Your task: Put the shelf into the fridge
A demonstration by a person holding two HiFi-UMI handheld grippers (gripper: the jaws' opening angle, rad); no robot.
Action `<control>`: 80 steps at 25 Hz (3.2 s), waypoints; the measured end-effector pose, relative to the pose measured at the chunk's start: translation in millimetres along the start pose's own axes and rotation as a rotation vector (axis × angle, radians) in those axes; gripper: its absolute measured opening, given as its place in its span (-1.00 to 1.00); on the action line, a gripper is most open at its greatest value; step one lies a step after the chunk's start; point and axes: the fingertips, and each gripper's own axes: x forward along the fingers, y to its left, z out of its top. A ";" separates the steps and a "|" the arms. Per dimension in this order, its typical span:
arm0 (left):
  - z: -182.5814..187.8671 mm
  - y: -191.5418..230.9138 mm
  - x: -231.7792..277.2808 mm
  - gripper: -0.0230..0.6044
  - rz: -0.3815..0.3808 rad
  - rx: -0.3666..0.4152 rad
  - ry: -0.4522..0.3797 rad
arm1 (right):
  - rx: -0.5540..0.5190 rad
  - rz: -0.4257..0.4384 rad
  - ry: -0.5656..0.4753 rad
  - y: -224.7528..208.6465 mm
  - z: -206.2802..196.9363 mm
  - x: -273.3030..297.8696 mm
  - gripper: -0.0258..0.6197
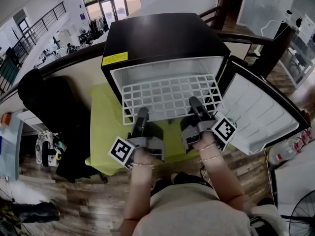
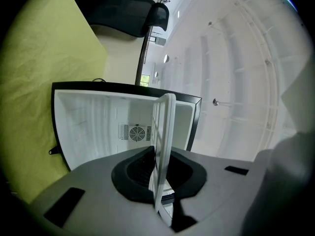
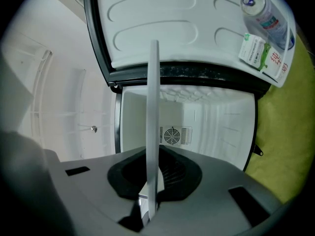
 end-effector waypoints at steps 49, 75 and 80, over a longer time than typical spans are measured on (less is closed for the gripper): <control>-3.2 -19.5 -13.0 -0.80 0.007 -0.044 -0.023 | 0.060 0.025 0.003 18.1 -5.6 -10.2 -0.77; 8.7 -10.2 -5.7 -0.82 0.035 0.013 -0.031 | 0.100 -0.014 0.036 2.6 -11.6 1.0 -0.83; 8.4 -10.2 -2.6 -0.82 0.034 0.018 -0.024 | 0.098 -0.009 0.023 3.2 -9.7 5.6 -0.83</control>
